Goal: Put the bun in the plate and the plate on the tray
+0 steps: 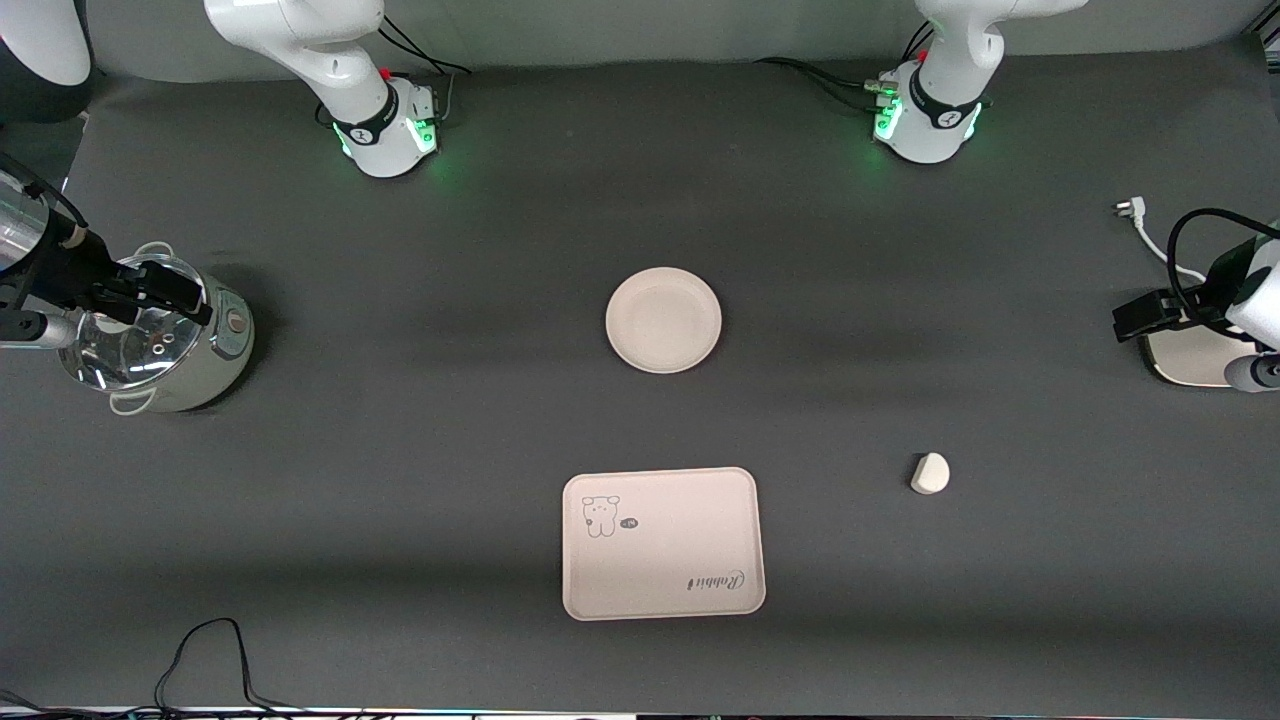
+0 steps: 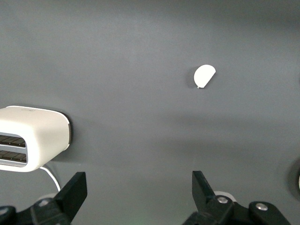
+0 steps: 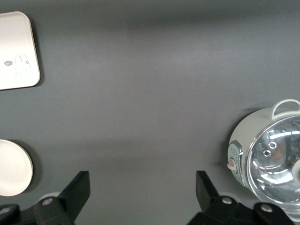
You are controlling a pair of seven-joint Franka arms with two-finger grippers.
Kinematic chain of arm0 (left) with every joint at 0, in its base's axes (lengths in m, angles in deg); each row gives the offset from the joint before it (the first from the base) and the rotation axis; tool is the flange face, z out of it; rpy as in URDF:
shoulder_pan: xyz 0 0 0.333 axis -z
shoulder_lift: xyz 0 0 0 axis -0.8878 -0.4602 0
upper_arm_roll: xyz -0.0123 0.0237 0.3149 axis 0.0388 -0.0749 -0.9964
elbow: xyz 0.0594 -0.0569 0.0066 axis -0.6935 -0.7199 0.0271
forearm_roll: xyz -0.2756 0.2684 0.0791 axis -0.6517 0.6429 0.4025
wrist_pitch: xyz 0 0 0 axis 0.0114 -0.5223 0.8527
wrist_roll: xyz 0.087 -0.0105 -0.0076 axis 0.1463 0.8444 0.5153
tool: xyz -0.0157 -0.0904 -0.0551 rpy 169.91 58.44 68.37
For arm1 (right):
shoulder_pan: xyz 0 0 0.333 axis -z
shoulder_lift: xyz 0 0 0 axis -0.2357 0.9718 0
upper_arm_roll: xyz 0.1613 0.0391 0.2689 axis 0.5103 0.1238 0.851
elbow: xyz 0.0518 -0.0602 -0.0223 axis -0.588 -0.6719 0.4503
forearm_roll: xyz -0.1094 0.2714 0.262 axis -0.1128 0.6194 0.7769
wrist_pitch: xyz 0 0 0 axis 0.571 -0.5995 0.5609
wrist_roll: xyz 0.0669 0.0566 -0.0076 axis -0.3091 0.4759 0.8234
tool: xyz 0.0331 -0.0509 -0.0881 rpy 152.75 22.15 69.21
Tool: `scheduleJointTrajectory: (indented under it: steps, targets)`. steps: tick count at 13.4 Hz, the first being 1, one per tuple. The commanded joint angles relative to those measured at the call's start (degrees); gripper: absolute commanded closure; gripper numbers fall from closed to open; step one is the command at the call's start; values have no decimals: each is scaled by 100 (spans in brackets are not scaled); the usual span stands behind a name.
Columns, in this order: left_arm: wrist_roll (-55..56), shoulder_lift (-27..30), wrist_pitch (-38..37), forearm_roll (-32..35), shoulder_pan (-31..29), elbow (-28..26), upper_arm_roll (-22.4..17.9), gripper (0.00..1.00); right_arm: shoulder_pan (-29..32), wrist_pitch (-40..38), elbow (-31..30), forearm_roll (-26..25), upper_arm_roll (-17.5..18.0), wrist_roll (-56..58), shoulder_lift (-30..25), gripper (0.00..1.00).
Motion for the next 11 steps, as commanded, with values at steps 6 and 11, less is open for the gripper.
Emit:
scheduleJointTrajectory:
  steps: [6, 11]
  targets:
    - [-22, -26, -136, -57, 18, 95, -3, 0, -16, -207, 86, -90, -61, 111, -12, 0]
    - [-93, -78, -162, -66, 298, 68, 59, 0, -24, -224, 60, -90, -61, 111, -47, 0]
